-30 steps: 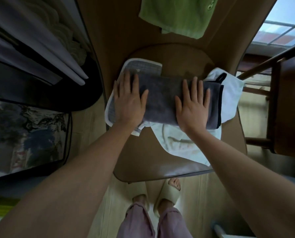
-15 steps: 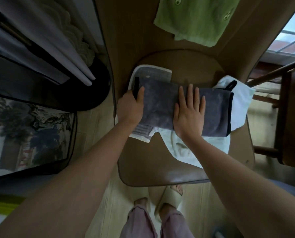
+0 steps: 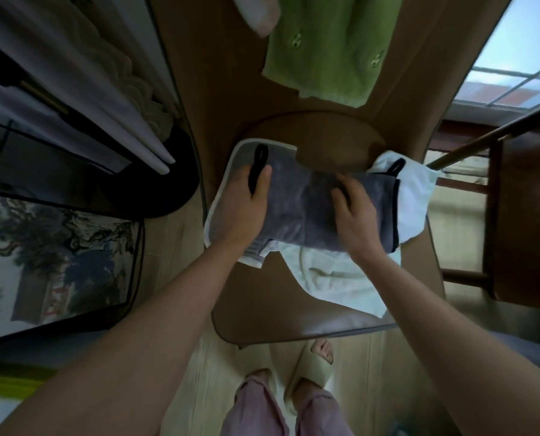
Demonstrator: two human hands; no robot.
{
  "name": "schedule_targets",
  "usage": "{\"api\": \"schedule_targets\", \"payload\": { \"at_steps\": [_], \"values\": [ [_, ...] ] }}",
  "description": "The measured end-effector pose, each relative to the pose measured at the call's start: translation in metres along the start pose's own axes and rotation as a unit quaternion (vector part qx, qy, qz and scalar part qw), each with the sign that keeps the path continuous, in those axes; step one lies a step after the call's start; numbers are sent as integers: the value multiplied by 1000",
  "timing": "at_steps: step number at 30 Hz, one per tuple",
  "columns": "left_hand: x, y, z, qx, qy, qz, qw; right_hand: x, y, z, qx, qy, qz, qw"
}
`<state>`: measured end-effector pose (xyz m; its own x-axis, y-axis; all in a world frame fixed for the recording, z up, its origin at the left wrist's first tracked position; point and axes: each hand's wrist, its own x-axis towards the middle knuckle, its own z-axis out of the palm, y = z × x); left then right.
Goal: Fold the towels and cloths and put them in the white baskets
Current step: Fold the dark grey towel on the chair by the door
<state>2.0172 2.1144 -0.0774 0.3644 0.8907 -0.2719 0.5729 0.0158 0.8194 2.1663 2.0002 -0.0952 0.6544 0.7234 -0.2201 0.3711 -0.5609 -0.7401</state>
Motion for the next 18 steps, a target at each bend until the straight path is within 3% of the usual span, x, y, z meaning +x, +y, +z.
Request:
{"api": "schedule_targets", "payload": {
  "at_steps": [2,3,5,6,11,18],
  "values": [
    [-7,23,7,-9,-18,4,1000,-4,-5,-31,170,64,129,975],
    [-11,34,12,-14,-31,11,999,-4,-6,-46,261,82,198,941],
    [-19,52,29,-19,-64,21,998,-2,0,-71,380,75,298,872],
    [-23,62,39,-18,-81,24,996,-2,6,-78,398,57,320,858],
    [-40,94,99,15,-110,35,993,6,37,-93,465,-21,341,817],
    [-54,91,150,54,-139,47,988,16,56,-105,517,-82,328,786]
  ]
}}
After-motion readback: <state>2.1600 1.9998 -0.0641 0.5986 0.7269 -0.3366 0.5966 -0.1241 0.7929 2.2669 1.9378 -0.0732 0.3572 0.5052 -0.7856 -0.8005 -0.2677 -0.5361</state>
